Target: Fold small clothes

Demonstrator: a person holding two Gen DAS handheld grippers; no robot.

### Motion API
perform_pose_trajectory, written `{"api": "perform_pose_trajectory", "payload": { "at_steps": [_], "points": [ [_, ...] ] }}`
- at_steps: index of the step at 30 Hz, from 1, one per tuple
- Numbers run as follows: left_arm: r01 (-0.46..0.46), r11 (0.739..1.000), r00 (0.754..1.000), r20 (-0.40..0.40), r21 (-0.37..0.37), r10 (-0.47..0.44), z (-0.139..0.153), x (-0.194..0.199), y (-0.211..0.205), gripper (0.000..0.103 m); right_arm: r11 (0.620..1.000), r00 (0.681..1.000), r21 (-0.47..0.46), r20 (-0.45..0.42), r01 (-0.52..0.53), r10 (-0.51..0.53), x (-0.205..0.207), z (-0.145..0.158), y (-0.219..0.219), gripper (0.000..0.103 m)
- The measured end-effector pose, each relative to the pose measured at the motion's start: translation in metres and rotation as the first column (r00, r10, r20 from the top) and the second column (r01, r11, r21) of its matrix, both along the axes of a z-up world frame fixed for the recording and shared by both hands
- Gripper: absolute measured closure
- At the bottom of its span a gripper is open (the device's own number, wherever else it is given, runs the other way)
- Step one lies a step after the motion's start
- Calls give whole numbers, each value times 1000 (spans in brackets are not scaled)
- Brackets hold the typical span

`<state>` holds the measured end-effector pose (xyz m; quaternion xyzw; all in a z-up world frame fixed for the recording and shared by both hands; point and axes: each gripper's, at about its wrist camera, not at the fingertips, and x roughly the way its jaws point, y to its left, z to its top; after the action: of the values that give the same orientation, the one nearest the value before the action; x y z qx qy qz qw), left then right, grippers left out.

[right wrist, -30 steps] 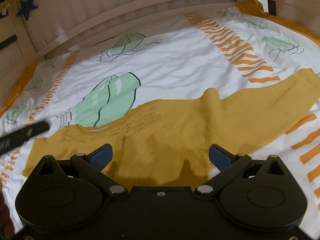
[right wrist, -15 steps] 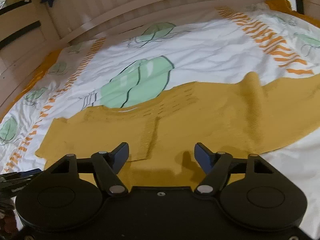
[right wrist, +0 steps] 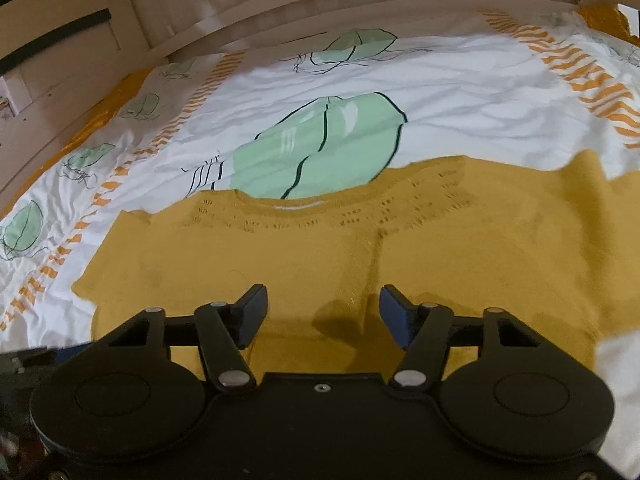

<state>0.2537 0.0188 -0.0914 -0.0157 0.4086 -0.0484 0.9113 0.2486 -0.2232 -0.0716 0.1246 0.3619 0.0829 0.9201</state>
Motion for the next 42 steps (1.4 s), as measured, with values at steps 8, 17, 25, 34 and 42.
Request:
{"api": "perform_pose_trajectory", "payload": {
  "at_steps": [8, 17, 25, 34, 42],
  "points": [
    [31, 998, 1000, -2, 55, -30, -2, 0, -10, 46, 997, 997, 55, -65, 56, -52, 17, -20, 6, 51],
    [-32, 998, 997, -72, -46, 28, 7, 7, 4, 46, 993, 993, 30, -53, 110, -108, 14, -20, 8, 51],
    [-34, 999, 996, -80, -42, 30, 7, 8, 5, 46, 996, 995, 24, -41, 91, -90, 24, -7, 13, 89],
    [-21, 1000, 998, -67, -20, 20, 7, 6, 2, 46, 991, 990, 44, -78, 123, -119, 25, -16, 5, 44],
    [-27, 998, 999, 48, 60, 25, 24, -1, -6, 47, 998, 998, 18, -4, 57, -56, 24, 7, 14, 90]
  ]
}}
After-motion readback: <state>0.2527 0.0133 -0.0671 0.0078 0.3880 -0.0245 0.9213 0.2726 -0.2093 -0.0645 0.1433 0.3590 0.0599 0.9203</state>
